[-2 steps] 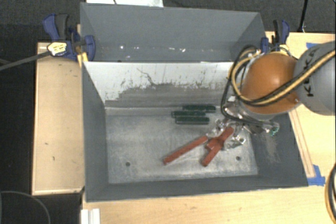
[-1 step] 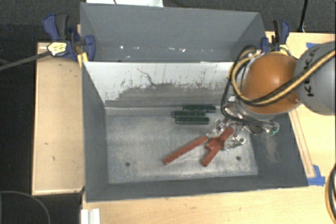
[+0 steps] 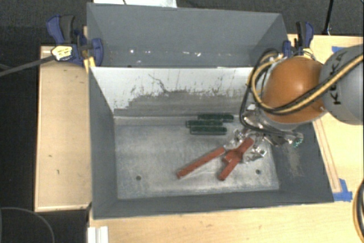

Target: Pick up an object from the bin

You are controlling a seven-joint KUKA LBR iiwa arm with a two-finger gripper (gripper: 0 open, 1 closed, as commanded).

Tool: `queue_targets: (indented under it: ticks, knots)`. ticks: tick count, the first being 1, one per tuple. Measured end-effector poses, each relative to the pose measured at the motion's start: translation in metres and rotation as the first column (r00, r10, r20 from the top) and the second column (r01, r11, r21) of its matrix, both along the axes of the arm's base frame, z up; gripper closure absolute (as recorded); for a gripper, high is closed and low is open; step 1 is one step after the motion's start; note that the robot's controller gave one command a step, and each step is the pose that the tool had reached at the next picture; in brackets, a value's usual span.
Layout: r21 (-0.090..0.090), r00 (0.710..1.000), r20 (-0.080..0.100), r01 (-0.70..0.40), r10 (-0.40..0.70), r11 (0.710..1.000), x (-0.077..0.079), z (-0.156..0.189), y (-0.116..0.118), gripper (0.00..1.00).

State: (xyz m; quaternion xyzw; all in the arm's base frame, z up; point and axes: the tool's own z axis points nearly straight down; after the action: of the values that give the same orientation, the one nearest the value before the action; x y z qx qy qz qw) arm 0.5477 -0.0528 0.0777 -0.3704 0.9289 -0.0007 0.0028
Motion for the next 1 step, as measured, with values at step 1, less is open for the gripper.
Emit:
queue_targets:
  ticks: [1]
  knots:
    - [0.001, 1.0, -0.007, 0.0, 0.0, 1.0, -0.0016, 0.0077, 0.0005, 1.0]
